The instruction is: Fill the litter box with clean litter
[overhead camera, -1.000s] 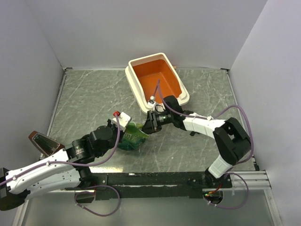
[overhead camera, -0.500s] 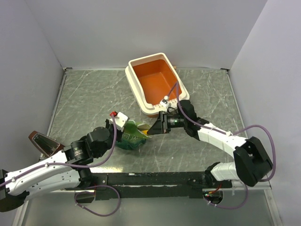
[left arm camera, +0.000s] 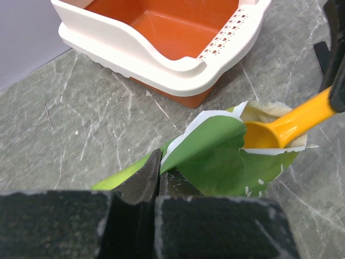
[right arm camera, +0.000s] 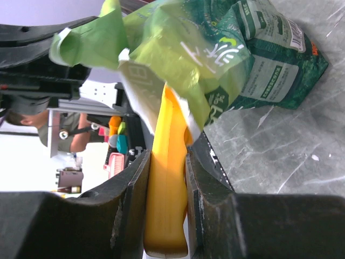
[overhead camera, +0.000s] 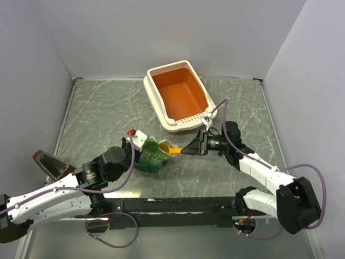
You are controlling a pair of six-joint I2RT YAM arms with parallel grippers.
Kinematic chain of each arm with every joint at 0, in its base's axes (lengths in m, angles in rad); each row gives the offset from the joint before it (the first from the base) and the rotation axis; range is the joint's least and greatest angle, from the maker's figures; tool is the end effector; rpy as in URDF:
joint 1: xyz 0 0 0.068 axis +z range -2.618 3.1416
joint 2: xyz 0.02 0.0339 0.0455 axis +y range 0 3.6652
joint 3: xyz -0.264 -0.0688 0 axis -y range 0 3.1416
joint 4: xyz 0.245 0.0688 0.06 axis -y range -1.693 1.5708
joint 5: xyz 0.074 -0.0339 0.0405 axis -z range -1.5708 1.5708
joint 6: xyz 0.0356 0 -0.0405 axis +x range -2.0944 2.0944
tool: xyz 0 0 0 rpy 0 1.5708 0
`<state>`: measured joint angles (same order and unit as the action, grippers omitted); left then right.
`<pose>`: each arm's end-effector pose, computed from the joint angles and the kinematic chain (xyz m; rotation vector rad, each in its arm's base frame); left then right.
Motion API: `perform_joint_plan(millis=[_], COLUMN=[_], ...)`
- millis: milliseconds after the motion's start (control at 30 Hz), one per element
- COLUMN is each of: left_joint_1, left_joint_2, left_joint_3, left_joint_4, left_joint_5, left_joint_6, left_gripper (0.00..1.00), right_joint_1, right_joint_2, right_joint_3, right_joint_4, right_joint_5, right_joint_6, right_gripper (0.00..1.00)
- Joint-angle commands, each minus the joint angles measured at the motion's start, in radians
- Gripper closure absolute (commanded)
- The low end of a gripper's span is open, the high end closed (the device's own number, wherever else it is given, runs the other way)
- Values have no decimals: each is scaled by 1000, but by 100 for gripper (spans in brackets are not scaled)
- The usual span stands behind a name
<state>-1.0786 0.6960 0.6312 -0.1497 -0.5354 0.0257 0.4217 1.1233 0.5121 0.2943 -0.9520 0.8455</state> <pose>0.0954 -0.1395 0.3045 0.5793 1.6659 -0.2887 0.1987 0.1209 0.2306 -0.3114 2.1245 1.6985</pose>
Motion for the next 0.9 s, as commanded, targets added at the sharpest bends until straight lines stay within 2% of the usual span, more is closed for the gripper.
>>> perform_joint_plan(millis=[0,333,567,767,867], left_joint_1=[-3,-3,-3,-4,-4], left_joint_2=[-9,28,62,167,198], left_joint_3=[-8,-34,-60,-42,-44], left_joint_4=[87,142,234,242,265], left_joint_5=[26,109,178,210,227], left_joint_6=[10,17,16,3,-1], left_gripper=[99,99,99,99,99], right_joint_1=[-52,-170,-250,-259,-259], right_joint_2=[-72,-164,-194,-209,-226], right_joint_3=[-47,-116,-204,-228,-221], right_joint_4=[77,69,178,250,227], right_joint_5=[-119,-178,-235,-260,-261], right_joint_6=[56,92,165,219,216], right_gripper=[100,100,100,100,100])
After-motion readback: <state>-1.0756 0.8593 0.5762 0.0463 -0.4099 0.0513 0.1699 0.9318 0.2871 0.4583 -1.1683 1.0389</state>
